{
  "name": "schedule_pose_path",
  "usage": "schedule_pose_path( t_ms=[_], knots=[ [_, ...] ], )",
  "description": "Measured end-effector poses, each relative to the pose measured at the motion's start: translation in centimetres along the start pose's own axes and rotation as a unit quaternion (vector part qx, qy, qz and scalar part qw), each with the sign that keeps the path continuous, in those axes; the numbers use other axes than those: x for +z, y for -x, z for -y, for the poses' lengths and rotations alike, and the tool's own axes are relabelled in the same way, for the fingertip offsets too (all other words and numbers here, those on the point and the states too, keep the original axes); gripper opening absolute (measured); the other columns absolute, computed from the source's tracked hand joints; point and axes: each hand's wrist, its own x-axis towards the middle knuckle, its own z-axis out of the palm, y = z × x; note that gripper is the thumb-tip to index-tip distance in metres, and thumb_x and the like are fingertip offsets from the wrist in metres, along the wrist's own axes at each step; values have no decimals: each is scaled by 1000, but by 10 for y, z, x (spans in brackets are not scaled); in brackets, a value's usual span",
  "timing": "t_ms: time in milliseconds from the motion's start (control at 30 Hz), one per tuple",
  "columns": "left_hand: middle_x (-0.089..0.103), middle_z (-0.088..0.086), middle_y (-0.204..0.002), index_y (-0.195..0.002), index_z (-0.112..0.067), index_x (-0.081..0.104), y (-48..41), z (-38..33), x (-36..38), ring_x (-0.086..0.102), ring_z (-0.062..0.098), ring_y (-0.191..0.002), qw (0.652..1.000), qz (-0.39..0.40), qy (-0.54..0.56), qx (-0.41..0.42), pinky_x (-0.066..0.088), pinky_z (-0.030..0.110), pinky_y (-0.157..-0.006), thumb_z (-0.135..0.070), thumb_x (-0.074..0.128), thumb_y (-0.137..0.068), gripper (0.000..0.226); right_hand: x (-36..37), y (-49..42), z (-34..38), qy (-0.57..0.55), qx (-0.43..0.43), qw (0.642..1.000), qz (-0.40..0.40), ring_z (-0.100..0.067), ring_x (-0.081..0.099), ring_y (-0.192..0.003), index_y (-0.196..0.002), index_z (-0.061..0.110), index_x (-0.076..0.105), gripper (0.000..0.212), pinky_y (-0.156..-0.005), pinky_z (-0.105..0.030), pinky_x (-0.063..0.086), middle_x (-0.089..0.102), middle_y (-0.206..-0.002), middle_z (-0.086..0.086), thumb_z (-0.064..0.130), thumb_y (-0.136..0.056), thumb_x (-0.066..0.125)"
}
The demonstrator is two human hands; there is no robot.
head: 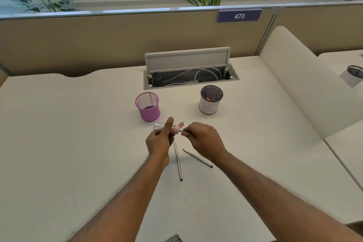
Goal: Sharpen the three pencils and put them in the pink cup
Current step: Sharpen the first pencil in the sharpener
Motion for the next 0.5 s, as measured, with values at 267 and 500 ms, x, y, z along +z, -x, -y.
schedule_pose_path(
  t_ms=[267, 500],
  knots=[
    [74, 12, -87, -76, -6, 71, 2, -1, 0, 70, 22, -88, 995, 47, 79, -27, 56, 32, -87, -20, 81, -74, 18, 3, -1, 0, -139, 39, 989, -26, -17, 47, -51, -73, 2, 68, 17, -53, -30, 40, 63, -60, -8, 11, -87, 68],
    [75, 11, -86, -86, -5, 72, 0, -5, -12, 72, 19, -81, 983, 151, 97, -25, 59, 26, -73, -19, 72, -71, 20, -13, -12, -9, -462, 311, 812, 177, -7, 33, -41, -77, 2, 69, 17, -38, -17, 22, 54, -57, -4, 9, -91, 63]
  ],
)
